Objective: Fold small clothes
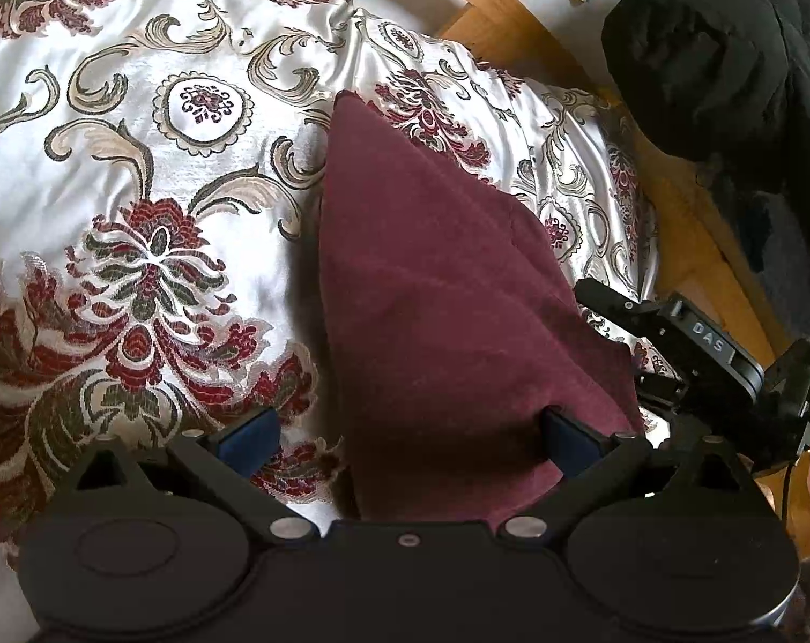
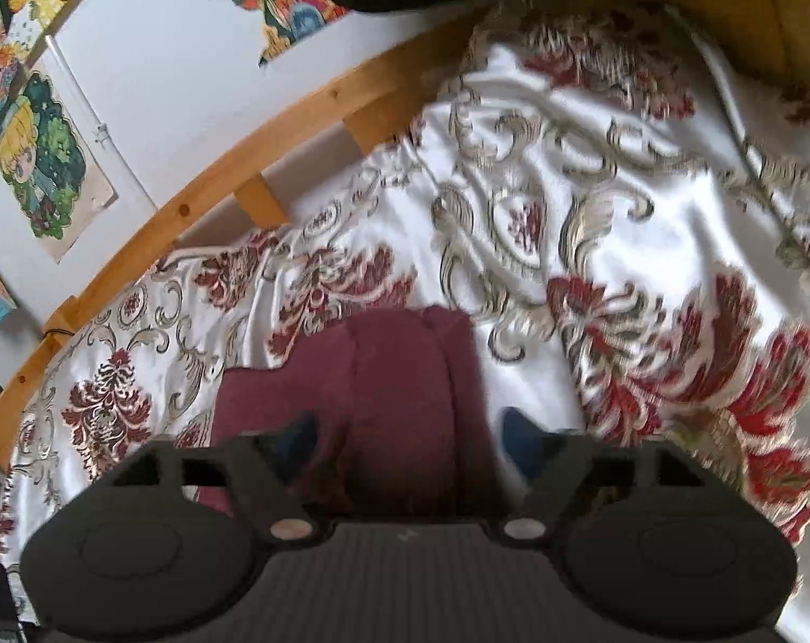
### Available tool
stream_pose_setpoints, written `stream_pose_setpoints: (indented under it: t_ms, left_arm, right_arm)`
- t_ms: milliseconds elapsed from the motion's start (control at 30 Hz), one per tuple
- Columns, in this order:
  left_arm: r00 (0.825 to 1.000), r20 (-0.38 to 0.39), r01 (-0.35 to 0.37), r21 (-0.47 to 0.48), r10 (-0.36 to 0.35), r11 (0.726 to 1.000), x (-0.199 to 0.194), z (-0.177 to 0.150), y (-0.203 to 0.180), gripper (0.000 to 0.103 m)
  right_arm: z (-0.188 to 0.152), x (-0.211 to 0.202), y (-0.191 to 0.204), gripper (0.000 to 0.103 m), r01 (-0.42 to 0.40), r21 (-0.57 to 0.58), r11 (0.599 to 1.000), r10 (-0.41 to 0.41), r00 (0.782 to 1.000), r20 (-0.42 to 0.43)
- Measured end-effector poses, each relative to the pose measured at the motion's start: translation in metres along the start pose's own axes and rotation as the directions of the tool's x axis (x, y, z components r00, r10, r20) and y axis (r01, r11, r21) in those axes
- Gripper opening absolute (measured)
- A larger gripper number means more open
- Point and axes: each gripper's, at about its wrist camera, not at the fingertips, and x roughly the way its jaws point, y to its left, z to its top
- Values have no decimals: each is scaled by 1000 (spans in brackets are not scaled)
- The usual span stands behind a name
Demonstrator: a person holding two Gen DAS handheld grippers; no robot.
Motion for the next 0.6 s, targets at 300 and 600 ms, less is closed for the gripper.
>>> stream_pose_setpoints:
  t_ms: [300, 600]
  left_arm:
    - [1000, 1, 12, -10, -12, 1000, 0, -1, 3, 102]
    - [1000, 2, 10, -9, -9, 1000, 1, -2, 2, 102]
  right_arm:
    - [-11, 17, -17, 98, 6, 128, 992, 7, 995, -99]
    - [-12, 19, -22, 101, -7, 163, 987, 23, 995, -93]
